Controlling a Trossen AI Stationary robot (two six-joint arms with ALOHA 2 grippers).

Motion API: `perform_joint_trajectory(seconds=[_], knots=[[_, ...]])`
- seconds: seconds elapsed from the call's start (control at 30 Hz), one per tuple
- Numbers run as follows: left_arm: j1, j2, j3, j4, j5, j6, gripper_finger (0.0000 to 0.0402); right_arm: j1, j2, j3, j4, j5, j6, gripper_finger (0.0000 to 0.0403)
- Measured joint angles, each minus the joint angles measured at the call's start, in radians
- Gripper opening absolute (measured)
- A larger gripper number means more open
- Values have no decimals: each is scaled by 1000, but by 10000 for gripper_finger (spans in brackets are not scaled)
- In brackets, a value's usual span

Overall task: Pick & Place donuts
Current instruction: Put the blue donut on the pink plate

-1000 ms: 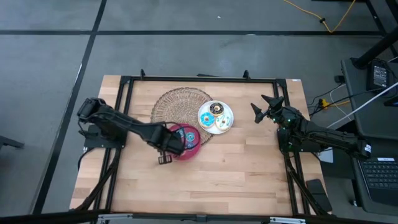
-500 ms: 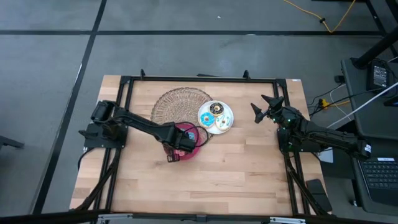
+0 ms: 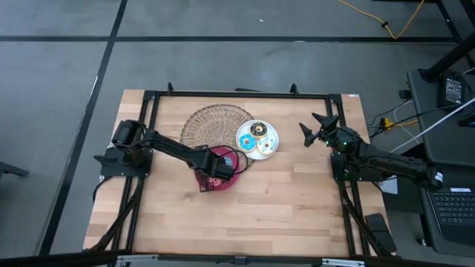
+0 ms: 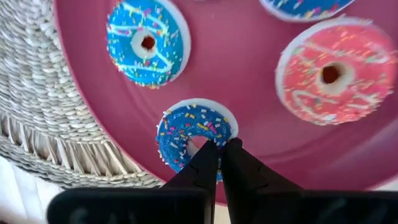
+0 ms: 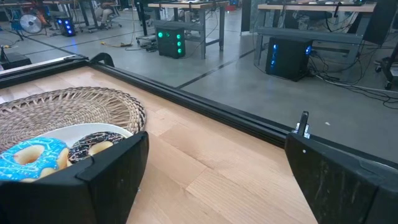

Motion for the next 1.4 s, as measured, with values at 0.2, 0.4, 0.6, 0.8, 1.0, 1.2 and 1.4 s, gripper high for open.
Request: perform_joint_trajectory(seconds=[0.2, 0.4, 0.6, 0.8, 1.0, 1.2, 1.4], knots=[[-1, 0, -20, 19, 3, 0, 11, 0, 0, 0, 0, 0, 0, 376], [-1, 0, -33, 44, 2, -1, 11, 0, 0, 0, 0, 0, 0, 376], [-2, 0, -57, 73, 2, -1, 11, 0, 0, 0, 0, 0, 0, 376], [-3, 0, -71, 92, 3, 6, 11, 0, 0, 0, 0, 0, 0, 376], [-3, 0, -71, 96, 1, 34, 11, 0, 0, 0, 0, 0, 0, 376], [-3, 0, -71, 96, 1, 43, 11, 0, 0, 0, 0, 0, 0, 376], [-3, 0, -71, 96, 2, 44, 11, 0, 0, 0, 0, 0, 0, 376]])
